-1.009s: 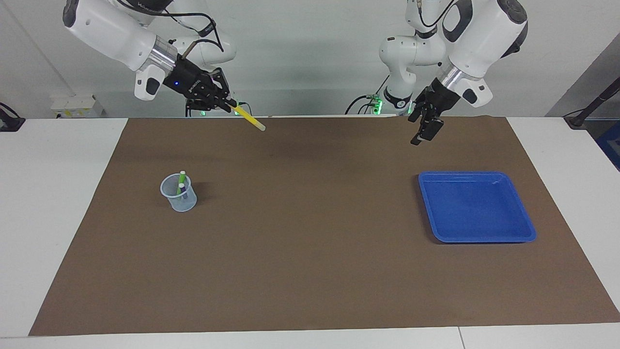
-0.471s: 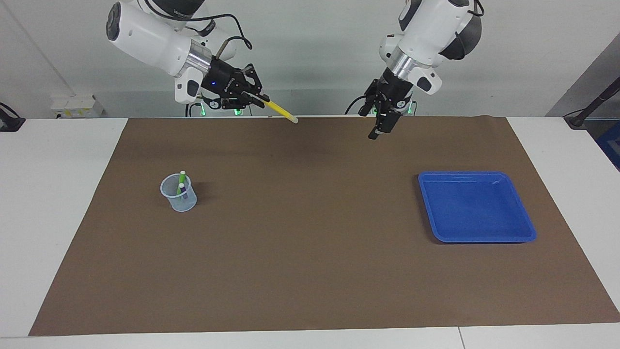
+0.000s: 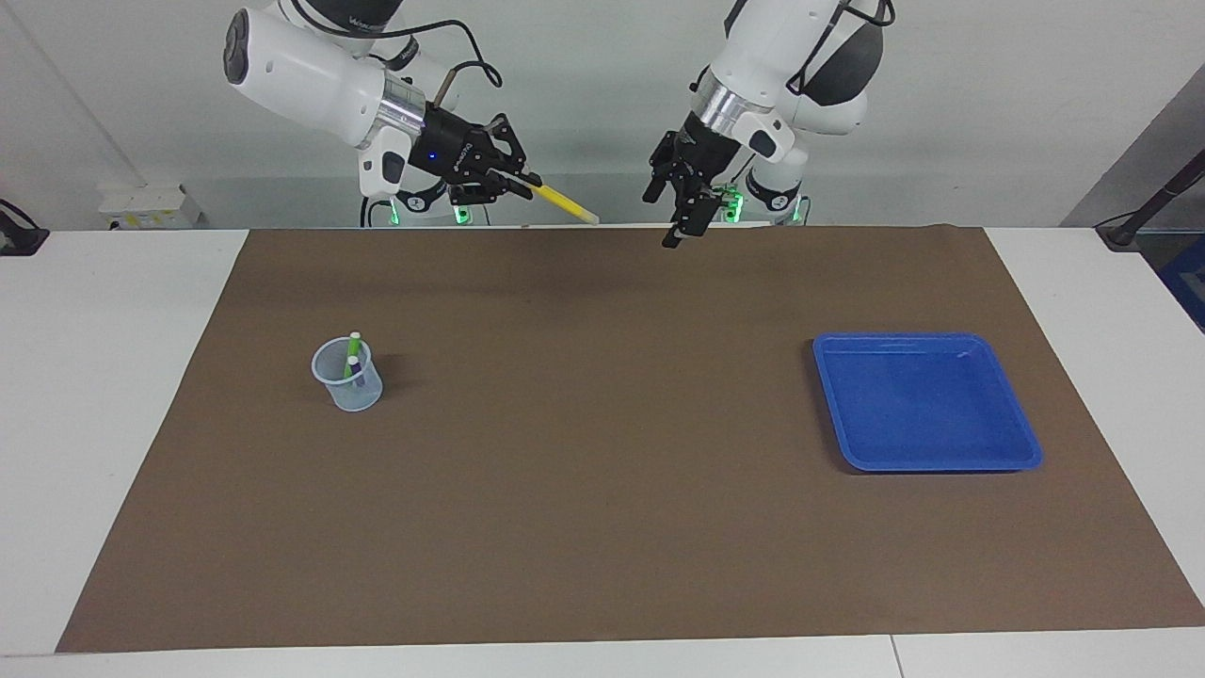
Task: Right arm passes pens to left for tray arrangement
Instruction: 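Bring the pen to center while the left gripper grasps its free end, then open the right gripper to release the pen to the left gripper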
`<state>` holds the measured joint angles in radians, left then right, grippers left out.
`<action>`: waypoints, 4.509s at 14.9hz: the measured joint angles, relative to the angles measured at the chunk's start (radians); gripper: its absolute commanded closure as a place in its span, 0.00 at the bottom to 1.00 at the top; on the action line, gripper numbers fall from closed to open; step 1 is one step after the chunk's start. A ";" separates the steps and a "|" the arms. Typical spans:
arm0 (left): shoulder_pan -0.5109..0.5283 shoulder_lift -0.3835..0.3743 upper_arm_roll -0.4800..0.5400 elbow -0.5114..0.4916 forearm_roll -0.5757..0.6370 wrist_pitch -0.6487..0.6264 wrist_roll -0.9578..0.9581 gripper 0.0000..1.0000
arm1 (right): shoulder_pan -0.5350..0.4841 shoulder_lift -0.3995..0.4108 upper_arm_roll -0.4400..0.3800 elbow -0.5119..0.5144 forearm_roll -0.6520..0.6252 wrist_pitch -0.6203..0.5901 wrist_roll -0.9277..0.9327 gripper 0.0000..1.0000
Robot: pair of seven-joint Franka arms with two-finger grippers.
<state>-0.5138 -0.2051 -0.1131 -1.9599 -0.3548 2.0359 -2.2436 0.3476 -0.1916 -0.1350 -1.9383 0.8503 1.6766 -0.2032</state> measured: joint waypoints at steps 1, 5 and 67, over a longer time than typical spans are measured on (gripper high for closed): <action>-0.017 0.000 -0.006 0.005 0.000 0.003 -0.022 0.00 | 0.000 -0.001 0.006 0.000 0.001 0.006 -0.002 1.00; -0.037 0.004 -0.067 0.033 -0.001 0.008 -0.106 0.00 | 0.001 -0.003 0.031 -0.003 0.024 0.022 -0.022 1.00; 0.022 0.038 -0.121 0.079 0.113 -0.012 -0.079 1.00 | -0.001 -0.018 0.026 -0.021 -0.163 0.041 -0.046 0.24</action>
<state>-0.4923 -0.1673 -0.2346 -1.8805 -0.2413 2.0238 -2.3225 0.3465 -0.2094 -0.1093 -1.9597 0.6870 1.7179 -0.2497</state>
